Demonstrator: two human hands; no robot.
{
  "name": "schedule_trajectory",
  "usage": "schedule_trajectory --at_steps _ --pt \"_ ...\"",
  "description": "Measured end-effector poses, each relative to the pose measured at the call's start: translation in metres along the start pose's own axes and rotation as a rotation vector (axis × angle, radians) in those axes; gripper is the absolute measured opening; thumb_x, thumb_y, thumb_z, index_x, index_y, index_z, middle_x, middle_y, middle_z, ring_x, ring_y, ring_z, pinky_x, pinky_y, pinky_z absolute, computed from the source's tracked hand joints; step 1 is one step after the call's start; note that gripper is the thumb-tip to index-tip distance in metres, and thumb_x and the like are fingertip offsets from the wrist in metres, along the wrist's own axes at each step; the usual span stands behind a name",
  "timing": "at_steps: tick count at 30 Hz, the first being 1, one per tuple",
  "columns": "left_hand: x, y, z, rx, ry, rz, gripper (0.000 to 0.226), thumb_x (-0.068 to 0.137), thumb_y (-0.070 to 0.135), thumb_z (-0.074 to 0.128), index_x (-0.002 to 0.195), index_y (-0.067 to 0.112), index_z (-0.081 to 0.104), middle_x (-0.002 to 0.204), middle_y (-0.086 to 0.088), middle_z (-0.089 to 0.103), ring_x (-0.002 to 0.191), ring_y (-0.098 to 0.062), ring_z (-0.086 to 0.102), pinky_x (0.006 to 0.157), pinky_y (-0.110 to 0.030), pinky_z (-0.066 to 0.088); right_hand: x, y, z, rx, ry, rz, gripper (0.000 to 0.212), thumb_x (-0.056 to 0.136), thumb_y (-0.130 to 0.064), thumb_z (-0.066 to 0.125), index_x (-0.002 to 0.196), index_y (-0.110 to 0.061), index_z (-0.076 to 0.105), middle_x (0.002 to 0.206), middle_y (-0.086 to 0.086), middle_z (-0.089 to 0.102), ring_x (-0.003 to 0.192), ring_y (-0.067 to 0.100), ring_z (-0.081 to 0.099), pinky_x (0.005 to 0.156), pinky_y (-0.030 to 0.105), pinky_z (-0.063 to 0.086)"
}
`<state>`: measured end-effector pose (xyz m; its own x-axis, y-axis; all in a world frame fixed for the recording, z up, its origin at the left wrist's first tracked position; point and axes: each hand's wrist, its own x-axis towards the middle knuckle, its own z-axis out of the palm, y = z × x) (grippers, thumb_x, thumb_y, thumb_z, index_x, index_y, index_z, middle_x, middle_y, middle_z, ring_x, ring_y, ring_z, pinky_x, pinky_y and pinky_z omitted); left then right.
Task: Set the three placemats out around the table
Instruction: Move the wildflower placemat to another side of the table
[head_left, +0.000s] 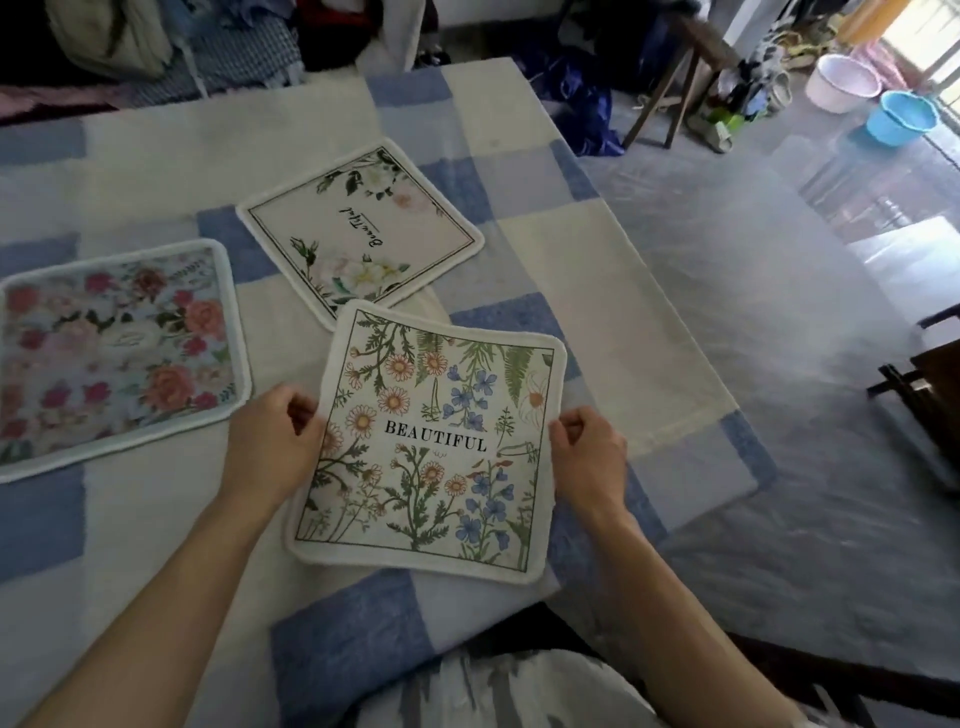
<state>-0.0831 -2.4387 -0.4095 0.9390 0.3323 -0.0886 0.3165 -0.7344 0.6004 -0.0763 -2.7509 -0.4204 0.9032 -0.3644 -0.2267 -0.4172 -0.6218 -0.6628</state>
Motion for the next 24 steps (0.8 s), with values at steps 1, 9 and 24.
schedule_trajectory --at_steps 1,9,24 --pt "-0.009 0.002 0.001 -0.007 0.014 -0.038 0.01 0.079 0.011 0.073 0.08 0.016 0.064 0.07 0.006 0.063 0.062 -0.002 0.054 0.054 -0.016 0.036 0.008 0.002 -0.002 -0.006 -0.032 -0.025 0.014 0.094 -0.018 0.059 0.086 -0.012 0.067 0.079 0.001 0.07 0.074 0.019 0.066 0.067 0.033 0.054" --pt "-0.071 0.017 0.023 -0.058 0.125 -0.281 0.019 0.081 0.012 0.074 0.077 0.022 0.058 0.07 0.011 0.062 0.061 -0.002 0.058 0.051 -0.011 0.036 0.058 0.012 -0.004 -0.117 -0.183 -0.257 0.017 0.093 -0.021 0.061 0.077 -0.024 0.061 0.066 -0.015 0.06 0.06 -0.001 0.055 0.05 0.014 0.033" --pt "-0.111 -0.008 0.049 0.061 0.081 -0.251 0.018 0.086 0.011 0.066 0.092 0.02 0.052 0.086 0.0 0.06 0.073 -0.017 0.059 0.065 -0.038 0.053 0.044 0.025 0.018 -0.256 -0.292 -0.377 0.007 0.093 -0.015 0.058 0.089 -0.02 0.056 0.087 -0.003 0.061 0.076 0.013 0.058 0.062 0.028 0.047"
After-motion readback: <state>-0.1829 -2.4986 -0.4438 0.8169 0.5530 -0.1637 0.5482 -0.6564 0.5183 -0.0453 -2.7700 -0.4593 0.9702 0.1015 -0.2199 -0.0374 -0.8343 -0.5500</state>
